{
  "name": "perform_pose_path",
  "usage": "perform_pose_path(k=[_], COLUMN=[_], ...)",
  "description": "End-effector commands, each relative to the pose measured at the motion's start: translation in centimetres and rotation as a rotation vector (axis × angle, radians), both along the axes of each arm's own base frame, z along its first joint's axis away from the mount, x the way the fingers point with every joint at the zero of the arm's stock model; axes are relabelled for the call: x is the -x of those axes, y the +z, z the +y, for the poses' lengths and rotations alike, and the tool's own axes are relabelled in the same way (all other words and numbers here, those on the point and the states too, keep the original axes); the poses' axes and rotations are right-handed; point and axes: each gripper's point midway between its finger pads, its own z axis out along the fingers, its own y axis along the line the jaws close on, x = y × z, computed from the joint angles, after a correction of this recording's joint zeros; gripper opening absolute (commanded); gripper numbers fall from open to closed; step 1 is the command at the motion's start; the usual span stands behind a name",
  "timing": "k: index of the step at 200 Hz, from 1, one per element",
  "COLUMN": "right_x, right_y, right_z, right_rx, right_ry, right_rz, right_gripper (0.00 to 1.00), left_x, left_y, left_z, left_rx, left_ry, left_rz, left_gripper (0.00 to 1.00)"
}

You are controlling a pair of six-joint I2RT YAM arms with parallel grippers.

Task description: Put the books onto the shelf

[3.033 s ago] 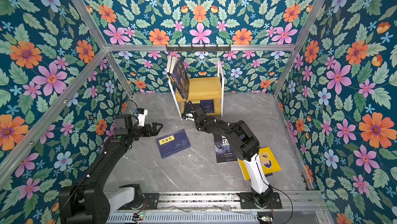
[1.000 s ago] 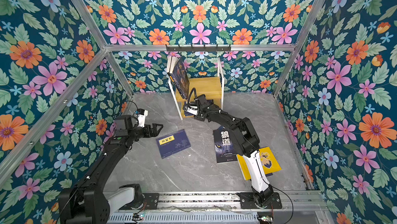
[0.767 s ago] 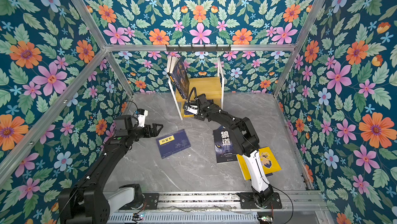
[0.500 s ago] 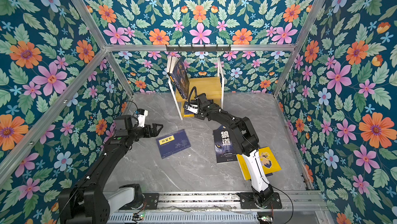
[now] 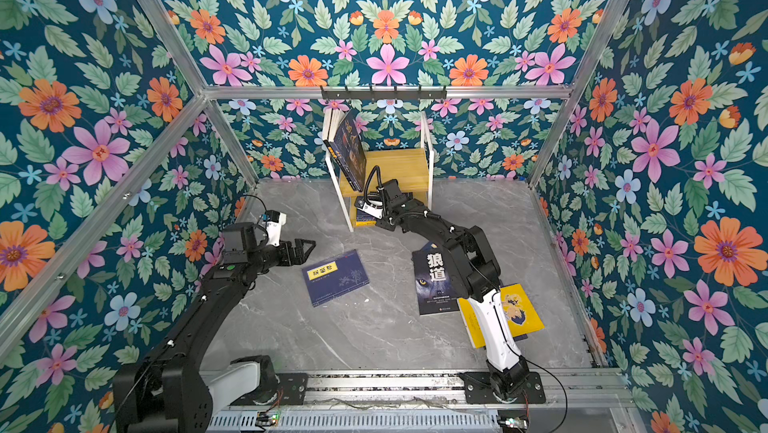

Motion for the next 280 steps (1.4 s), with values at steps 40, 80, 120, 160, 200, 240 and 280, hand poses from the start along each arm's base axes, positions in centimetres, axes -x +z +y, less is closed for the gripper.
perform_pose_path(k=[40,80,120,160,200,240,280], right_x=[6.2,11.9,16.7,19.1,20.2,21.6,22.4], right_y=[4.1,3.1,0.3,-2.9,-5.3,-7.4,-9.6], right_z=[1.0,1.8,2.7,3.3,3.8,4.8,5.6], right_rx=[-0.160,-0.225,-0.253,-0.234,-0.230,-0.229,-0.202], right_ry=[-0.001,0.000,0.048,0.053,0.046,0.083,0.098], right_rz=[0.029,0.126,0.274,0.355,0.423,0.498,0.530], right_gripper=[0.39,0.45,0.56,0.63,0.65,0.65,0.65], left_x=[0.0,0.2,1.3,2.2,3.3,3.8,4.0], left_y=[-1.1,-2.9,-6.1,-9.0,-11.5,-12.9,-13.9], left_z=[1.0,1.5,1.5,1.6,1.2,1.0,1.0], left_rx=[-0.019,0.049,0.116,0.155,0.202,0.231,0.243], left_ry=[0.062,0.163,0.231,0.282,0.304,0.323,0.334], left_rz=[0.034,0.138,0.260,0.352,0.416,0.452,0.477], left_gripper=[0.98,0.95,0.95,0.93,0.90,0.84,0.81])
